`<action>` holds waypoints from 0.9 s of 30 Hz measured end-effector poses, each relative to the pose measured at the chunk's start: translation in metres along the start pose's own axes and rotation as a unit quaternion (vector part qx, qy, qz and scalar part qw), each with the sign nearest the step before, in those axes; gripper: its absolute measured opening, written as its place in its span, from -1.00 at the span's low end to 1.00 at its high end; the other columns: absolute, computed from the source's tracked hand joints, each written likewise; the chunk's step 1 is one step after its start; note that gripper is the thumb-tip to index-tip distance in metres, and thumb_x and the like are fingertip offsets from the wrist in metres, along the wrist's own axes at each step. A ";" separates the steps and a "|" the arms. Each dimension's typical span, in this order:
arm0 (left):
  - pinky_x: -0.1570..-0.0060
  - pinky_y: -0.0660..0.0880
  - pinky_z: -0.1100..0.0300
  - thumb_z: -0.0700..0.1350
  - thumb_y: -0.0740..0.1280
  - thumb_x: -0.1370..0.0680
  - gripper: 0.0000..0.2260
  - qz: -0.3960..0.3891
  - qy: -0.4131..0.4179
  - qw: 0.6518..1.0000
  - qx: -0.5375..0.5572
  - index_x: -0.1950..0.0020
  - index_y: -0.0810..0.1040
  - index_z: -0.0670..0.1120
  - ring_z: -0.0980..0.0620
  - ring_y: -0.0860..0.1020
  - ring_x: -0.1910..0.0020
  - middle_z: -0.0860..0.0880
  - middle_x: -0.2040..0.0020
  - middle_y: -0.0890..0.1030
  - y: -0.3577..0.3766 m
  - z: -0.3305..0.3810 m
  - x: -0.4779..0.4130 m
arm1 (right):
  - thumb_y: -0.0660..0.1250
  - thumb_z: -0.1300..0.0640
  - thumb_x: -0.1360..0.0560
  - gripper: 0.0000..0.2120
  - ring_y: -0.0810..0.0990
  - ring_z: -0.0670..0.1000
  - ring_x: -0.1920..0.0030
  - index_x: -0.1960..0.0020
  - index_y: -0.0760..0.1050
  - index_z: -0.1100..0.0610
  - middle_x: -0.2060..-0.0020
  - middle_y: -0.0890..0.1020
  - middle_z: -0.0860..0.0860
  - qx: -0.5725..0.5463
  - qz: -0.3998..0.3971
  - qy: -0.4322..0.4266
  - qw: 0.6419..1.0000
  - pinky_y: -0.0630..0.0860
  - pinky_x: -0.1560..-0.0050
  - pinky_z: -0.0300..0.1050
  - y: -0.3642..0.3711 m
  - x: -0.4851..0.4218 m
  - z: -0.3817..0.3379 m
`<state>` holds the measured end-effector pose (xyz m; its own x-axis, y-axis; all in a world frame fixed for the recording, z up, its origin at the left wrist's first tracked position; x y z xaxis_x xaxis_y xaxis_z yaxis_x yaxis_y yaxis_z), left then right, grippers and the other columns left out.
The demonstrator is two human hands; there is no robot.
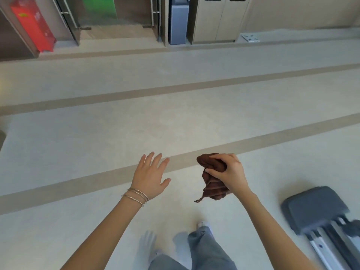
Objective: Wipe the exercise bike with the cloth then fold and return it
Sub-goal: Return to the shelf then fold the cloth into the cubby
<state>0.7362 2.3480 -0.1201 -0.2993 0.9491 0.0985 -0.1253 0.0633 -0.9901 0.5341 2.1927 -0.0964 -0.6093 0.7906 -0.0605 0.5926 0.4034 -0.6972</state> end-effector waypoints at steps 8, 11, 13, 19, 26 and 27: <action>-0.48 -0.05 -0.06 0.20 0.15 -0.53 -0.41 0.005 0.016 1.000 -0.015 -0.50 0.13 0.02 -0.15 0.07 -0.51 -0.08 -0.50 0.21 -0.004 0.043 -0.110 | 0.53 0.02 -0.28 -0.67 0.44 -0.11 -0.06 -0.02 0.57 -0.09 0.12 0.59 -0.26 0.016 0.004 0.010 1.000 0.33 0.03 -0.35 -0.046 -0.074 0.064; -0.49 -0.07 -0.05 0.20 0.11 -0.54 -0.41 -0.005 0.028 0.999 -0.031 -0.51 0.08 0.03 -0.14 0.04 -0.51 -0.07 -0.52 0.17 -0.006 0.072 -0.160 | 0.53 0.02 -0.27 -0.68 0.45 -0.12 -0.07 0.00 0.56 -0.11 0.13 0.60 -0.26 -0.007 0.018 0.029 0.999 0.36 0.03 -0.32 -0.073 -0.107 0.096; -0.49 -0.07 -0.04 0.20 0.10 -0.55 -0.42 -0.004 0.039 0.999 -0.033 -0.52 0.07 0.02 -0.14 0.03 -0.51 -0.08 -0.52 0.16 -0.012 0.093 -0.194 | 0.53 0.03 -0.28 -0.69 0.46 -0.11 -0.08 0.00 0.56 -0.10 0.12 0.61 -0.26 -0.018 0.026 0.039 0.999 0.38 0.00 -0.25 -0.095 -0.128 0.118; -0.49 -0.06 -0.02 0.19 0.11 -0.55 -0.41 0.014 0.051 0.998 -0.027 -0.52 0.07 0.01 -0.14 0.03 -0.51 -0.10 -0.53 0.14 -0.031 0.145 -0.282 | 0.52 0.02 -0.29 -0.70 0.47 -0.09 -0.06 0.01 0.55 -0.13 0.13 0.59 -0.32 -0.010 0.032 0.040 0.999 0.37 0.05 -0.25 -0.157 -0.190 0.164; -0.49 -0.08 -0.02 0.21 0.10 -0.55 -0.41 0.006 0.054 0.998 -0.038 -0.52 0.05 0.04 -0.13 0.02 -0.52 -0.07 -0.53 0.12 -0.041 0.165 -0.360 | 0.51 0.00 -0.30 -0.70 0.46 -0.07 -0.05 0.00 0.55 -0.12 0.12 0.59 -0.29 0.004 0.030 0.032 0.999 0.35 0.04 -0.26 -0.179 -0.251 0.195; -0.49 -0.08 -0.02 0.21 0.10 -0.55 -0.41 0.003 0.054 0.998 -0.041 -0.52 0.05 0.04 -0.13 0.02 -0.52 -0.07 -0.54 0.12 -0.042 0.164 -0.371 | 0.51 0.01 -0.30 -0.70 0.46 -0.06 -0.05 0.00 0.56 -0.12 0.12 0.59 -0.28 0.006 0.030 0.033 0.999 0.35 0.04 -0.25 -0.180 -0.262 0.200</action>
<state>0.6971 1.9423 -0.0991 -0.1951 0.9770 0.0854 -0.0448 0.0781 -0.9959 0.4819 1.8213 -0.0977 -0.5362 0.8423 -0.0553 0.6207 0.3490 -0.7021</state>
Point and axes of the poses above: each hand's wrist, its own x-axis away from the middle knuckle, its own y-axis out of the palm, z = x × y, the point moved 3 cm from there along -x, towards the middle knuckle
